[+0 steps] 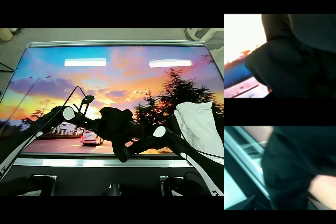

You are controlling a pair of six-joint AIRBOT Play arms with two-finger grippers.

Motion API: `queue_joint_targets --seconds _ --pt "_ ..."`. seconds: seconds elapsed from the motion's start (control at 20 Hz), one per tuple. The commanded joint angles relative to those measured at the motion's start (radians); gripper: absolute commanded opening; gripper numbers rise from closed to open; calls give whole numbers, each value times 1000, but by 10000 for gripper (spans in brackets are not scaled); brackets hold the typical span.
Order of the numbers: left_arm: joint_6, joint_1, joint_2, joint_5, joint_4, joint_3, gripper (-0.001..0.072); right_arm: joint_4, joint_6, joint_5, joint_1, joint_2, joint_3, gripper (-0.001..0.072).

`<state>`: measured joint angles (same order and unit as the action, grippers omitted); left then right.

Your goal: Fold the shirts.

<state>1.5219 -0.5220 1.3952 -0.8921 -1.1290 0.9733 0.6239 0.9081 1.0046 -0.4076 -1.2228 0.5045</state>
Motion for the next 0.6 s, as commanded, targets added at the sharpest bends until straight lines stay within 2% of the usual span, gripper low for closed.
queue_joint_targets --seconds 0.0,0.05,0.1,0.25,0.45,0.55 --pt "-1 -1 -16 0 0 0 25 -31 7 -65 -71 -35 -1 416" --pt "-2 0 -20 -1 -1 0 25 -26 8 -71 -71 -33 2 71" --pt "-5 6 -24 -6 -2 1 25 -13 4 -71 -63 -30 14 20" --pt "-5 55 -58 -85 -60 82 22 179 16 54 0 51 145 18" --pt "0 147 -246 -156 -238 402 22 629 120 272 217 304 555 18" --pt "66 201 -361 -113 -256 633 22 807 121 238 315 439 819 18"
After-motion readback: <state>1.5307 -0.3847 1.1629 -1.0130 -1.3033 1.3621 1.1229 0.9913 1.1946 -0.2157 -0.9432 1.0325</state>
